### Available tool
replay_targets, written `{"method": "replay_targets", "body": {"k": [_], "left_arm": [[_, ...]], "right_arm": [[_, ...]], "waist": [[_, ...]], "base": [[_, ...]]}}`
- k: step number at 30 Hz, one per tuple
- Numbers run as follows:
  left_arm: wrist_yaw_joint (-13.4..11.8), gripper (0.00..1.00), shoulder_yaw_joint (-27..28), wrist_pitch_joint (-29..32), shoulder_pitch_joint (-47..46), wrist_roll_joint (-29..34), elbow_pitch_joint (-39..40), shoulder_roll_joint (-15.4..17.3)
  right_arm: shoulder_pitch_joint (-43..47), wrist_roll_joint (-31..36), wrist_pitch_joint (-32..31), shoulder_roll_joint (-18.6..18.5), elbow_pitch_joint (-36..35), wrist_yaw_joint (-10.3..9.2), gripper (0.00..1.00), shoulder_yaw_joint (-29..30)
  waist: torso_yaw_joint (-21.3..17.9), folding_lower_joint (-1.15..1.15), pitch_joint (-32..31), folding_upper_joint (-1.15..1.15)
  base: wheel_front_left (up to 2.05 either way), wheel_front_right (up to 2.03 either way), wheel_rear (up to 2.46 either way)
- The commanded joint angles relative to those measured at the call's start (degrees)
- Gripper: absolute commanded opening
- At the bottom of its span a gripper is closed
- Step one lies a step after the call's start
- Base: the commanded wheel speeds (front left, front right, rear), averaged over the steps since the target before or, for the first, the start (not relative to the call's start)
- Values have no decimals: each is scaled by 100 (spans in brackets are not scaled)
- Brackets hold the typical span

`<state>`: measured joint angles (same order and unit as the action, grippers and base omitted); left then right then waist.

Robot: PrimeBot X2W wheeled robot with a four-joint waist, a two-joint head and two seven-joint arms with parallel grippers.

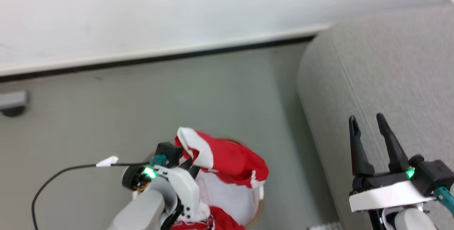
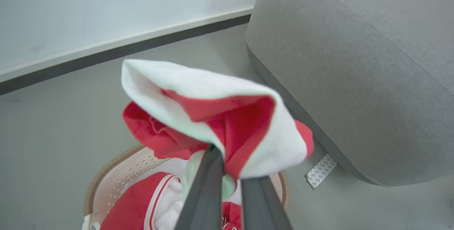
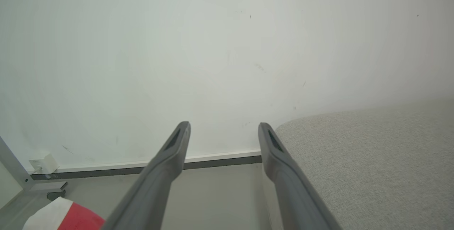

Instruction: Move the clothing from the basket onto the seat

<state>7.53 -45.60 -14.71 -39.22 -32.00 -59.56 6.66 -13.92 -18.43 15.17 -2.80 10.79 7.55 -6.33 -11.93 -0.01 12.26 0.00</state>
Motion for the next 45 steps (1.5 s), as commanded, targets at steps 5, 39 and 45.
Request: {"method": "replay_targets", "body": {"k": [5,39,45], "left_arm": [[-17,0,189,-46,-132,10,748,156],[-761,0,958,279,287,20,4173,778],[-796,0,872,320,329,9,4232,690]], "right_arm": [[281,-103,-3,-16,79,-12,100,-30],[305,-697,-3,-17,192,-12,100,-1388],[25,-660,-3,-91,393,-12,100,-2090]], "waist": [[558,1,-656,0],[928,1,-1196,0],[1033,1,-1184,0]], "base": [[0,0,0],[0,0,0],[0,0,0]]}}
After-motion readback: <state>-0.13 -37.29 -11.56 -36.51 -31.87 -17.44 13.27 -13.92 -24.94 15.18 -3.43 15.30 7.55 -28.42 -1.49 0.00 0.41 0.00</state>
